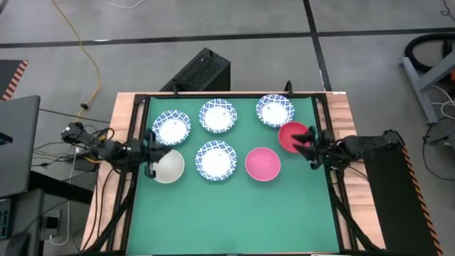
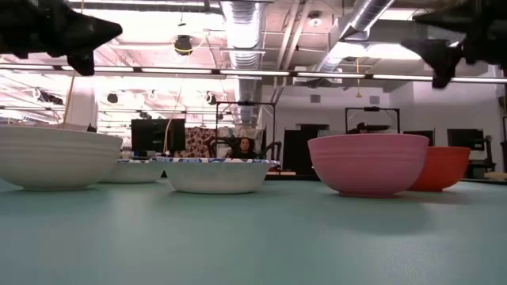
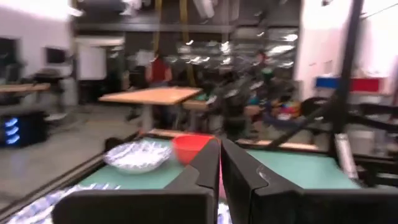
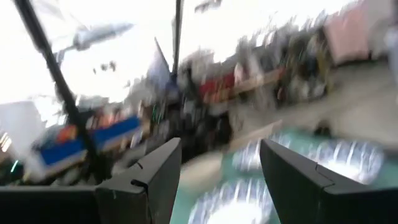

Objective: Nest bowls inside each other by size order
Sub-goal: Stack the white patterned bowl on top of the white patterned bowl

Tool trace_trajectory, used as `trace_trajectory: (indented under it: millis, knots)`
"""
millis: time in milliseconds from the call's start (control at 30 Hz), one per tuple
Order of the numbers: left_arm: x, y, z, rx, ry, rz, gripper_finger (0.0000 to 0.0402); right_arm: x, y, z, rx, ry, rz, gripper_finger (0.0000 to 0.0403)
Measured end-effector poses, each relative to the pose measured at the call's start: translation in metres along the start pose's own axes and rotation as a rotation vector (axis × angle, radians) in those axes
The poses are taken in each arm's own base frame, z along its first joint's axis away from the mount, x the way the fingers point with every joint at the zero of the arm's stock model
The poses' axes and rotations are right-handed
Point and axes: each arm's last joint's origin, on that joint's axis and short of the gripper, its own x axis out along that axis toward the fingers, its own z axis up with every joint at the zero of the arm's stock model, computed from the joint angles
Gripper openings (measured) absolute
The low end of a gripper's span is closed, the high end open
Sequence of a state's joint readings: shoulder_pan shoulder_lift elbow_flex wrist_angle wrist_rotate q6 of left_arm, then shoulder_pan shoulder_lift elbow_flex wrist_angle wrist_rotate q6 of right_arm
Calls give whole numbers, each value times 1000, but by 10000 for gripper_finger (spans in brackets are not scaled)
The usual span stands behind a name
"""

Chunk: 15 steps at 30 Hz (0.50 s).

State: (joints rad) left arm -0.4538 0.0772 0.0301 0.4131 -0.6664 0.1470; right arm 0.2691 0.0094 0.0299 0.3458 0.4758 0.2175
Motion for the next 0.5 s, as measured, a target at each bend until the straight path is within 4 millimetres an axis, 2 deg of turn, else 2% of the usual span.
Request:
trace_trajectory:
  millis: [167,300,500]
  knots:
    - [1,8,25,-34,-31,188,7,9,6,34,-229,-74,-97,239]
    - [0,14,39,-105,-35,356,7,26,14,60,-376,-44,-222,239]
    - [1,14,45,-4,9,336,7,68,32,89,-522,150,-360,239]
